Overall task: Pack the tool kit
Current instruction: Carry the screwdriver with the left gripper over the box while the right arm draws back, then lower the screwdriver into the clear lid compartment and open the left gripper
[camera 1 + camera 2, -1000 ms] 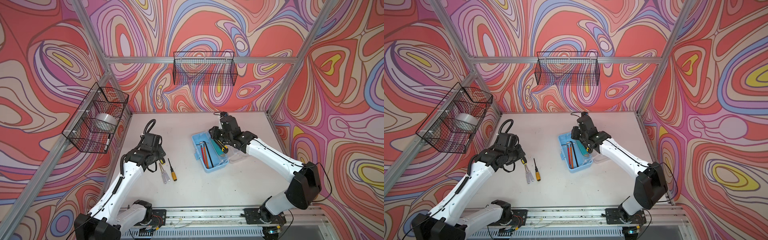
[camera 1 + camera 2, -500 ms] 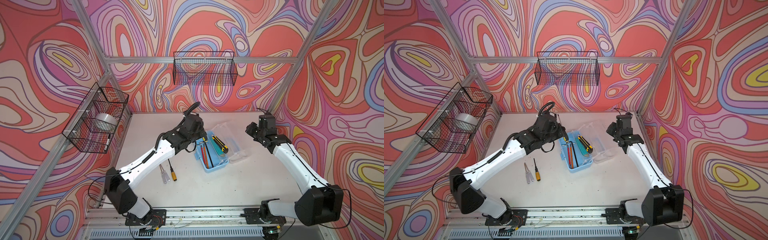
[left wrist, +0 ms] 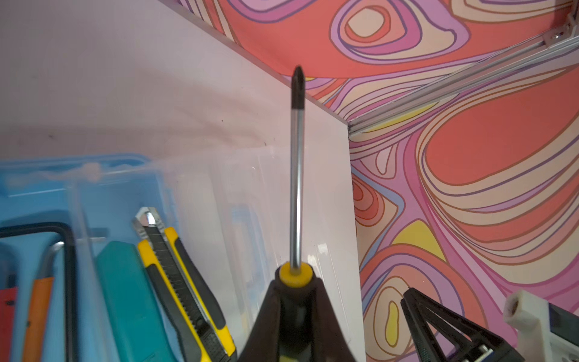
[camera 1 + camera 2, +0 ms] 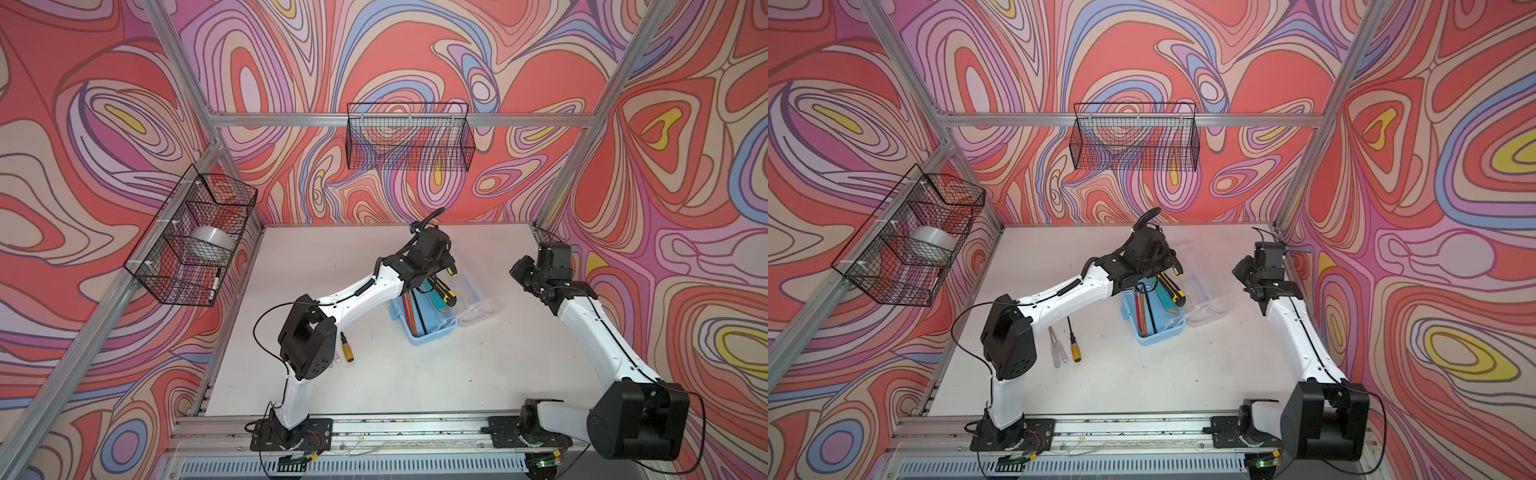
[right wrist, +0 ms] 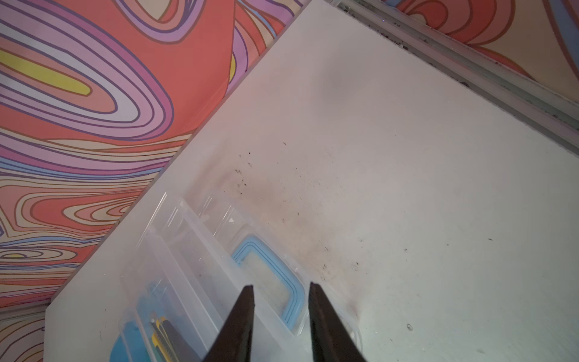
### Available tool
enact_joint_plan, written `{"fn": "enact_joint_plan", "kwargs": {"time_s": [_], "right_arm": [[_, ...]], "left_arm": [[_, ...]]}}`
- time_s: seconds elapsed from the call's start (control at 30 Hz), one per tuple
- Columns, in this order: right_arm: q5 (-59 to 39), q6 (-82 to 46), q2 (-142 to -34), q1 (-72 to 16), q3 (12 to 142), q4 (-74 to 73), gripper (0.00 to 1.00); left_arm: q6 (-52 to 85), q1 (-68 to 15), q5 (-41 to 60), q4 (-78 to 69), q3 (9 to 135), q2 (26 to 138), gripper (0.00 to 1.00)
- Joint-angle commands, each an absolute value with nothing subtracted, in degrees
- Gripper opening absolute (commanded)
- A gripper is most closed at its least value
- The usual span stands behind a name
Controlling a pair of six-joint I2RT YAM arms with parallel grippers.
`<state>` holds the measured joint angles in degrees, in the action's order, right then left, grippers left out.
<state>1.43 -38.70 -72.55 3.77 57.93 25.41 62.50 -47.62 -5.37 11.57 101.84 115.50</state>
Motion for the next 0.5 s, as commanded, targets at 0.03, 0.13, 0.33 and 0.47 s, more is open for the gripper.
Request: {"fn": "enact_joint_plan", "kwargs": {"time_s": [0.03,0.13,0.33,0.47], "right_arm": [[1.4,-38.9,-73.0,5.7,56.0,24.0,0.31],[0.3,-39.2,-73.9,6.7,54.8,22.5,0.31],[-9.3,-40.1,-76.9,9.2,52.0,16.2,0.31],[-14.3,-39.5,-77.9,9.2,51.0,13.3,0.3]], "left_arm": [[67.6,-48.7,-1.8,6.9,105.1,120.1,0.0],[67.7,-48.9,-1.6,8.8,106.8,122.0,0.0],[67.5,-49.0,-0.9,10.1,106.3,122.7,0.0],[67.8,-49.0,0.2,10.9,106.2,123.6,0.0]]}}
